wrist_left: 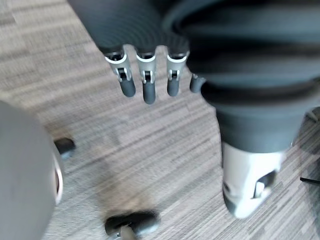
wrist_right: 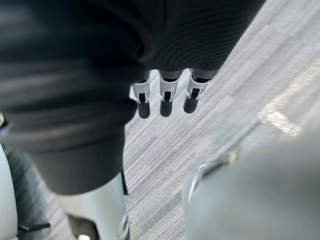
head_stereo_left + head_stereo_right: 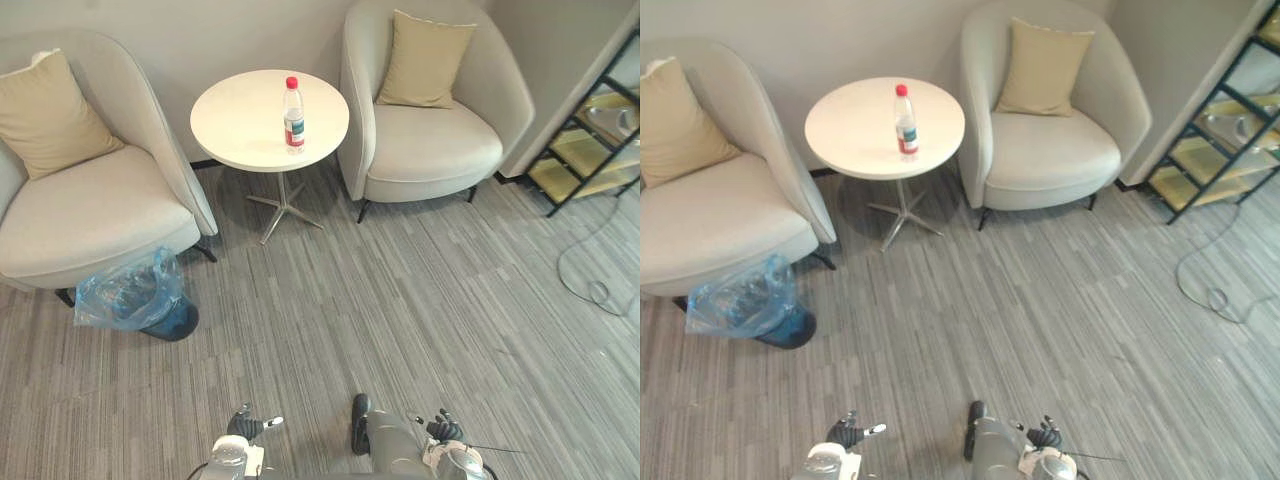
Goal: Gather rubbish on tea table into small bin, then transfer packed bag to large trash can.
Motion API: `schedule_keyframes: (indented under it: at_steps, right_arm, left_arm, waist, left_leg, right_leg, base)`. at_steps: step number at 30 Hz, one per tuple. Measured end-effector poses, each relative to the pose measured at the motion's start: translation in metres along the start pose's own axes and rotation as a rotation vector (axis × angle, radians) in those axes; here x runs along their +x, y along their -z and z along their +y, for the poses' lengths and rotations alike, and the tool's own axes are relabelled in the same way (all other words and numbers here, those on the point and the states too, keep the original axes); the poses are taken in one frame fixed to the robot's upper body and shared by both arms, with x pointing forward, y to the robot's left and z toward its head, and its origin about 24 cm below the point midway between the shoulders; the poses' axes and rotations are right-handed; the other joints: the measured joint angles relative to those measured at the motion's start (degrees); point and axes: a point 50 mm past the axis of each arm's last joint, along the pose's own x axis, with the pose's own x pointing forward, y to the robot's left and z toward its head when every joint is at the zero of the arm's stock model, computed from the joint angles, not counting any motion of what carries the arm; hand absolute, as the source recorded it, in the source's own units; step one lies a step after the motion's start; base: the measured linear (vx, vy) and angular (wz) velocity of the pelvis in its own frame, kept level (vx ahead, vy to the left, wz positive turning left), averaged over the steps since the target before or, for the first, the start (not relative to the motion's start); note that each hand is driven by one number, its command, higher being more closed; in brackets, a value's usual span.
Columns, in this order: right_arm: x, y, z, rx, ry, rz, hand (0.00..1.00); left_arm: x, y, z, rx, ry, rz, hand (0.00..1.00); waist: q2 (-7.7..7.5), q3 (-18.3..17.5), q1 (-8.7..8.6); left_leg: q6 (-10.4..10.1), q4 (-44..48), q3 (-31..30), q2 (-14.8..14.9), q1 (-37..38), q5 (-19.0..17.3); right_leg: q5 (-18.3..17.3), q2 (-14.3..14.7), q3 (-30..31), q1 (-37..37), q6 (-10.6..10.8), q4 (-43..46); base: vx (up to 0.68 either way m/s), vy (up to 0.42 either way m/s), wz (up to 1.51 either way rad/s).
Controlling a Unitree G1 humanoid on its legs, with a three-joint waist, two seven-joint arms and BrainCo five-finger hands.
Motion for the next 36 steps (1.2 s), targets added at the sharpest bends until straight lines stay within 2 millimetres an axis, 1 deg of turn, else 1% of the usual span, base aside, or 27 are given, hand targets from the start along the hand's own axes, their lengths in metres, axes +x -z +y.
schedule_keyframes:
  at_steps: [1, 2, 4, 5, 6, 8, 10, 11, 12, 13, 14, 15, 16, 17, 18, 20, 21, 22, 24, 26, 28, 29, 30, 31, 32, 34, 36]
  right_arm:
    - [0.0, 0.001, -0.001, -0.005, 0.002, 0.002, 0.0]
    - [0.0, 0.001, -0.002, 0.026, 0.014, 0.003, 0.0]
    - [-0.002, 0.006, -0.002, 0.023, 0.019, 0.014, 0.0]
    - [-0.004, 0.011, 0.0, 0.025, 0.014, 0.026, 0.0]
    - [-0.005, 0.014, 0.002, 0.03, 0.01, 0.034, 0.0]
    - [-0.007, 0.02, 0.002, 0.06, 0.014, 0.052, 0.0]
    - [-0.007, 0.021, 0.002, 0.059, 0.015, 0.055, 0.0]
    - [-0.007, 0.021, 0.002, 0.061, 0.015, 0.057, 0.0]
    - [-0.007, 0.023, 0.001, 0.06, 0.019, 0.064, 0.0]
    - [-0.007, 0.024, 0.001, 0.057, 0.02, 0.071, 0.0]
    - [-0.007, 0.026, 0.001, 0.054, 0.02, 0.079, 0.0]
    - [-0.008, 0.03, 0.006, 0.053, 0.011, 0.097, 0.0]
    - [-0.009, 0.032, 0.012, 0.059, -0.003, 0.105, 0.0]
    - [-0.01, 0.033, 0.014, 0.062, -0.007, 0.109, 0.0]
    - [-0.01, 0.034, 0.015, 0.053, -0.012, 0.115, 0.0]
    - [-0.01, 0.034, 0.014, 0.043, -0.013, 0.114, 0.0]
    - [-0.01, 0.035, 0.013, 0.041, -0.017, 0.113, 0.0]
    - [-0.011, 0.036, 0.014, 0.051, -0.021, 0.114, 0.0]
    - [-0.01, 0.032, 0.012, 0.042, -0.025, 0.099, 0.0]
    - [-0.009, 0.029, 0.011, 0.033, -0.033, 0.085, 0.0]
    - [-0.007, 0.024, 0.011, 0.032, -0.035, 0.068, 0.0]
    - [-0.006, 0.02, 0.011, 0.027, -0.037, 0.054, 0.0]
    - [-0.007, 0.022, 0.011, 0.025, -0.038, 0.06, 0.0]
    - [-0.008, 0.024, 0.011, 0.02, -0.039, 0.069, 0.0]
    - [-0.007, 0.024, 0.009, 0.017, -0.033, 0.069, 0.0]
    - [-0.005, 0.021, 0.004, 0.006, -0.022, 0.065, 0.0]
    - [-0.005, 0.019, 0.004, 0.015, -0.02, 0.055, 0.0]
  left_arm:
    - [0.0, -0.001, -0.001, -0.003, 0.003, -0.002, 0.0]
    - [0.0, -0.002, -0.003, -0.024, 0.002, -0.001, 0.0]
    - [0.0, -0.004, -0.005, -0.104, -0.011, -0.006, 0.0]
    - [-0.001, -0.008, -0.003, -0.123, -0.02, -0.027, 0.0]
    - [-0.001, -0.011, -0.002, -0.132, -0.025, -0.039, 0.0]
    - [-0.001, -0.016, -0.005, -0.14, -0.02, -0.063, 0.0]
    - [-0.001, -0.022, -0.006, -0.148, -0.015, -0.09, 0.0]
    - [-0.001, -0.023, -0.007, -0.149, -0.015, -0.095, 0.0]
    - [-0.001, -0.023, -0.007, -0.148, -0.014, -0.095, 0.0]
    - [-0.001, -0.023, -0.007, -0.148, -0.014, -0.097, 0.0]
    - [-0.001, -0.023, -0.006, -0.146, -0.016, -0.098, 0.0]
    - [0.001, -0.023, 0.0, -0.133, -0.028, -0.092, 0.0]
    - [0.002, -0.025, 0.005, -0.122, -0.038, -0.095, 0.0]
    - [0.002, -0.025, 0.006, -0.121, -0.04, -0.098, 0.0]
    - [0.003, -0.025, 0.01, -0.118, -0.048, -0.1, 0.0]
    - [0.003, -0.021, 0.011, -0.109, -0.049, -0.08, 0.0]
    - [0.003, -0.017, 0.009, -0.082, -0.038, -0.067, 0.0]
    - [0.003, -0.015, 0.012, -0.051, -0.035, -0.059, 0.0]
    - [0.002, -0.007, 0.013, -0.026, -0.031, -0.025, 0.0]
    - [0.002, -0.002, 0.012, -0.025, -0.031, -0.005, 0.0]
    - [0.001, -0.001, 0.011, -0.028, -0.029, 0.001, 0.0]
    - [0.001, 0.001, 0.01, -0.029, -0.025, 0.006, 0.0]
    - [0.0, 0.003, 0.011, -0.028, -0.028, 0.009, 0.0]
    - [0.0, 0.003, 0.012, -0.025, -0.029, 0.008, 0.0]
    - [0.001, 0.002, 0.009, -0.033, -0.024, 0.013, 0.0]
    - [-0.001, 0.002, -0.004, -0.069, 0.001, 0.019, 0.0]
    - [-0.001, -0.001, -0.013, -0.099, 0.015, 0.015, 0.0]
  waist:
    - [0.42, 0.14, -0.1]
    - [0.8, 0.19, -0.75]
    - [0.69, 1.13, -0.66]
    - [0.68, 1.39, 0.17]
    - [0.5, 1.45, 0.72]
    - [-0.12, 1.5, 1.5]
    - [-0.31, 1.5, 2.17]
    - [-0.43, 1.58, 2.31]
    - [-0.38, 1.55, 2.45]
    - [-0.49, 1.61, 2.8]
    - [-0.79, 1.51, 3.68]
    - [-2.57, 0.82, 3.88]
    - [-4.15, 0.6, 3.49]
    - [-4.6, 0.56, 3.54]
    - [-4.98, 0.39, 4.07]
    - [-4.89, 0.21, 4.06]
    - [-5.27, -0.03, 3.77]
    - [-5.73, -0.04, 3.13]
    - [-5.05, 0.13, 2.27]
    - [-4.4, -0.07, 2.19]
    - [-3.57, 0.05, 2.08]
    - [-3.0, 0.12, 1.56]
    - [-3.6, -0.39, 1.33]
    - [-4.28, -0.7, 1.34]
    - [-3.64, -0.88, 1.54]
    - [-0.98, -1.9, 1.83]
    - [0.37, -1.27, 1.11]
  left_leg:
    - [-0.02, 1.51, -0.7, 0.5, -0.46, 0.0]
    - [-0.48, 9.33, -2.74, 1.85, -3.46, 0.23]
    - [-4.56, 32.12, -4.79, 6.22, -12.85, 2.69]
    - [-4.87, 40.04, -3.85, 8.17, -16.1, 2.0]
    - [-4.36, 42.54, -2.8, 8.61, -17.9, 1.5]
    - [-2.01, 39.62, 1.02, 7.8, -22.92, -0.28]
    - [-1.49, 27.6, 2.62, 4.41, -25.66, -0.31]
    - [-0.86, 15.61, 2.42, 1.07, -26.02, 1.87]
    - [-0.67, 4.63, 1.76, -1.44, -25.58, 6.36]
    - [-0.67, 1.59, 1.14, -2.38, -24.86, 11.2]
    - [0.53, -0.18, 0.78, -2.94, -23.7, 15.43]
    - [3.6, -0.65, 1.43, -4.93, -22.95, 15.14]
    - [4.87, 2.2, 1.68, -5.67, -24.24, 13.48]
    - [5.15, 3.53, 1.8, -5.73, -24.78, 12.63]
    - [5.55, 5.93, 2.11, -5.9, -24.4, 9.82]
    - [5.59, 5.74, 1.88, -6.61, -21.25, 6.25]
    - [5.7, 3.25, 1.18, -7.63, -18.0, 4.7]
    - [5.97, 1.82, 0.02, -8.88, -14.96, 3.79]
    - [5.98, 0.22, -0.94, -9.17, -9.88, 2.79]
    - [5.92, -1.46, -1.82, -8.39, -6.19, 2.67]
    - [5.92, -1.43, -3.29, -6.74, -4.6, 2.66]
    - [5.59, -1.41, -5.12, -5.02, -3.6, 2.46]
    - [4.42, -1.08, -6.05, -5.14, -3.47, 1.77]
    - [3.5, -0.9, -6.82, -5.73, -3.52, 1.16]
    - [1.06, -0.25, -9.08, -4.43, -1.84, -1.04]
    - [0.89, 3.08, -9.26, -2.17, -2.86, -1.09]
    - [0.24, 11.71, -9.09, -0.63, -5.65, -0.8]
  right_leg:
    - [-1.16, 0.04, -0.51, 0.23, -0.22, 0.78]
    - [-3.35, 0.14, -1.69, 1.8, -0.29, 1.08]
    - [-4.68, 1.92, -3.46, 8.75, -0.69, -2.78]
    - [-5.31, 2.78, -3.99, 12.44, -1.37, -4.9]
    - [-5.61, 2.83, -4.69, 14.81, -1.7, -6.13]
    - [-5.8, 2.73, -5.8, 20.06, -1.48, -10.49]
    - [-5.83, 2.13, -5.98, 22.86, -0.65, -13.32]
    - [-6.1, 1.49, -5.99, 24.58, 0.05, -14.8]
    - [-6.47, 1.29, -5.72, 25.99, 0.9, -16.21]
    - [-6.64, 1.35, -4.94, 26.68, 1.73, -17.01]
    - [-6.78, 1.31, -3.7, 27.65, 2.28, -17.94]
    - [-6.29, -0.1, -2.52, 29.21, 3.53, -19.98]
    - [-5.8, -1.36, -1.66, 29.49, 4.11, -20.43]
    - [-5.49, -1.59, -1.21, 29.52, 4.46, -20.17]
    - [-4.87, -1.83, 0.59, 29.43, 4.6, -17.66]
    - [-5.02, -2.52, 2.3, 27.15, 4.81, -7.91]
    - [-3.66, -4.06, 3.41, 21.61, 7.36, 6.39]
    - [-4.58, -5.1, 4.73, 17.05, 8.42, 17.56]
    - [-8.86, -5.33, 3.4, 12.89, 6.25, 24.25]
    - [-11.47, -4.93, -0.18, 9.55, 3.13, 19.84]
    - [-11.69, -2.55, -0.19, 6.3, 2.28, 12.07]
    - [-8.02, 0.36, 2.23, 4.37, 2.65, 1.13]
    - [-3.33, 1.09, 4.18, 4.79, 2.9, -6.06]
    - [0.82, 0.99, 5.35, 4.84, 2.46, -9.32]
    - [5.56, 1.55, 5.31, 4.63, 0.49, -6.84]
    - [2.27, 2.46, 3.0, 6.23, -0.55, -6.71]
    - [0.67, 2.71, 0.62, 9.6, -1.26, -7.92]
  base:
    - [0.35, -0.261, 0.36]
    - [0.33, -0.272, 0.51]
    - [0.4, -0.299, 0.41]
    - [0.33, -0.18, 0.1]
    - [0.32, -0.114, 0.07]
    - [0.3, -0.068, 0.19]
    - [0.32, 0.019, 0.1]
    - [0.41, 0.087, -0.03]
    - [0.41, 0.1, -0.11]
    - [0.43, 0.13, -0.31]
    - [0.47, 0.118, -0.36]
    - [0.58, 0.148, -0.19]
    - [0.49, 0.112, 0.03]
    - [0.44, 0.14, 0.08]
    - [0.41, 0.158, -0.01]
    - [0.41, 0.167, 0.02]
    - [0.38, 0.12, 0.19]
    - [0.39, 0.089, 0.3]
    - [0.45, 0.034, 0.4]
    - [0.44, -0.026, 0.37]
    - [0.41, -0.125, 0.49]
    - [0.38, -0.172, 0.72]
    - [0.37, -0.175, 0.77]
    - [0.33, -0.176, 0.64]
    - [0.4, -0.217, 0.46]
    - [0.44, -0.249, 0.48]
    - [0.35, -0.228, 0.65]
